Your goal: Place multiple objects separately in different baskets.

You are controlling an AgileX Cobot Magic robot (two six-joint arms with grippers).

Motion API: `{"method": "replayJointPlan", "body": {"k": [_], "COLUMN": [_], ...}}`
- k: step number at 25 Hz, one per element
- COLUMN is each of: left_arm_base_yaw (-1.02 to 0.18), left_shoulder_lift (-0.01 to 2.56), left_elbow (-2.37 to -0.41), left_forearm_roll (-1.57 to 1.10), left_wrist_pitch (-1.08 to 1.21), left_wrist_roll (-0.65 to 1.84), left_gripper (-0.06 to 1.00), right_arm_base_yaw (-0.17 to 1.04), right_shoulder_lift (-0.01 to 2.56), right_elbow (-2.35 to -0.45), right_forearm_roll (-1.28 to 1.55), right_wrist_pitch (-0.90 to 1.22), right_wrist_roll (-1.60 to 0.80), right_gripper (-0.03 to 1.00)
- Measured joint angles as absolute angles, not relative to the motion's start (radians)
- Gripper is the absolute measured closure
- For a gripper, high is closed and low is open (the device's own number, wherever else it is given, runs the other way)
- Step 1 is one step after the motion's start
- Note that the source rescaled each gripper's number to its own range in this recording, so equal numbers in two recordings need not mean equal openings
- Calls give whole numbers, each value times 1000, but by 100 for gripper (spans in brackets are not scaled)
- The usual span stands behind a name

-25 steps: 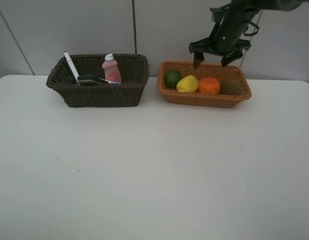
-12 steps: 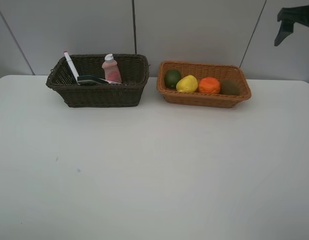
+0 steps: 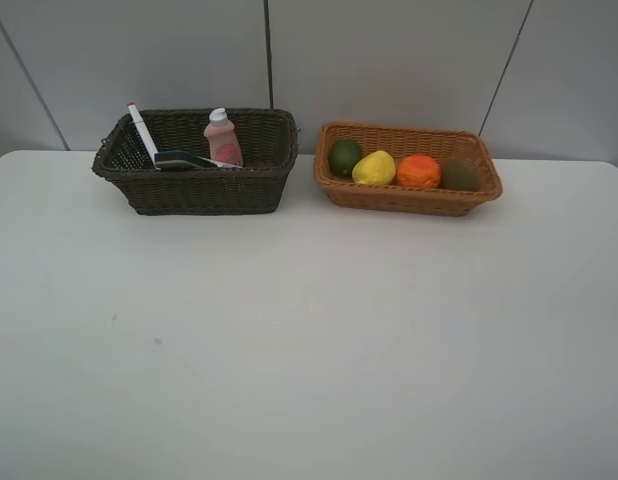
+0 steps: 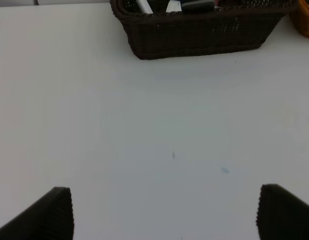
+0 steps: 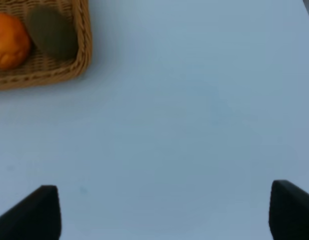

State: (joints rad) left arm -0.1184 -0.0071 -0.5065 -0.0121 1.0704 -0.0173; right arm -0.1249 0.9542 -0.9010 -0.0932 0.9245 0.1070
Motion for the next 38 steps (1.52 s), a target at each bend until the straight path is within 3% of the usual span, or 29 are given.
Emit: {"method": "replayJointPlan", "body": {"k": [7, 17, 38], "left_arm_base_yaw": [-118, -118, -118], "left_shoulder_lift": [-7, -7, -7], "left_elbow": [-506, -506, -506], "left_forearm_roll": [-12, -12, -12], "left_wrist_pitch": [1070, 1070, 1070], "left_wrist_roll": [-17, -17, -17], "left_gripper": [-1, -1, -1], "right_arm_base_yaw": [-125, -125, -85], "right_shoulder_lift": [434, 26, -3], "right_elbow": [-654, -560, -526], "right_forearm_roll": [-97, -71, -57], "right_wrist_pitch": [954, 1056, 1066], "right_wrist_roll": [107, 65, 28], "right_gripper": [1, 1, 1]}}
